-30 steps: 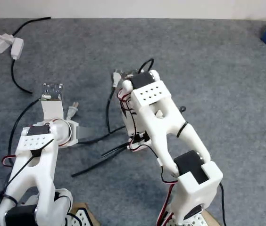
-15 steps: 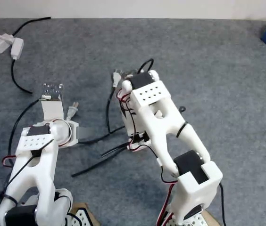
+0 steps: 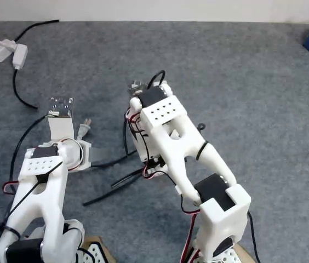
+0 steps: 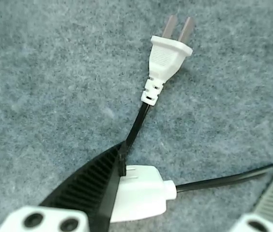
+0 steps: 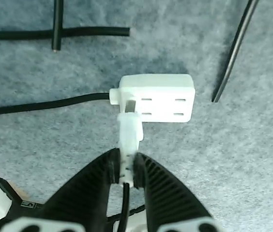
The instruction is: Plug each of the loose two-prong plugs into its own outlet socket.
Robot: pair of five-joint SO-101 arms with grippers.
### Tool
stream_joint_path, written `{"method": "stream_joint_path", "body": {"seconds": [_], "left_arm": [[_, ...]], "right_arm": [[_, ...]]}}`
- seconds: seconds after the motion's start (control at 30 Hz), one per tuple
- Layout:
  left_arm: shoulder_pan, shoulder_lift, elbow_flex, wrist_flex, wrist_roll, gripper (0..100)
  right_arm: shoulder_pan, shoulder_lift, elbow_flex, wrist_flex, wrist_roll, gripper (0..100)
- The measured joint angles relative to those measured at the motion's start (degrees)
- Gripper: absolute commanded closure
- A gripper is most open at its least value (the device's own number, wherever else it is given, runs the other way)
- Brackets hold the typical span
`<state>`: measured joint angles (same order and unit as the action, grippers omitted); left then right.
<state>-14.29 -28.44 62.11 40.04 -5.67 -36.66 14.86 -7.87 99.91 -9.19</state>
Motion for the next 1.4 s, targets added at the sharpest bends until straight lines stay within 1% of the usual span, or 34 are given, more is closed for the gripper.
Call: {"method": "stream_joint_path", "body": {"seconds": [0.17, 0.37, 0.73, 0.9, 1.4], "left_arm": [[0.0, 0.0, 0.0, 0.0, 0.0, 56], [0.0, 0.0, 0.0, -0.1, 0.0, 56], [0.1, 0.0, -3.6, -0.1, 0.3, 56], [0.1, 0.0, -5.7, 2.2, 1.3, 56], [0.1, 0.0, -5.8, 2.8, 1.5, 56]], "right_arm": [[0.2, 0.0, 0.0, 0.0, 0.0, 99.1], [2.3, 0.0, -0.1, 0.0, 0.0, 99.1], [2.3, 0.0, -0.1, 0.0, 0.0, 99.1], [2.5, 0.0, 0.6, 0.0, 0.0, 99.1], [2.6, 0.0, 0.6, 0.0, 0.0, 99.1]]}}
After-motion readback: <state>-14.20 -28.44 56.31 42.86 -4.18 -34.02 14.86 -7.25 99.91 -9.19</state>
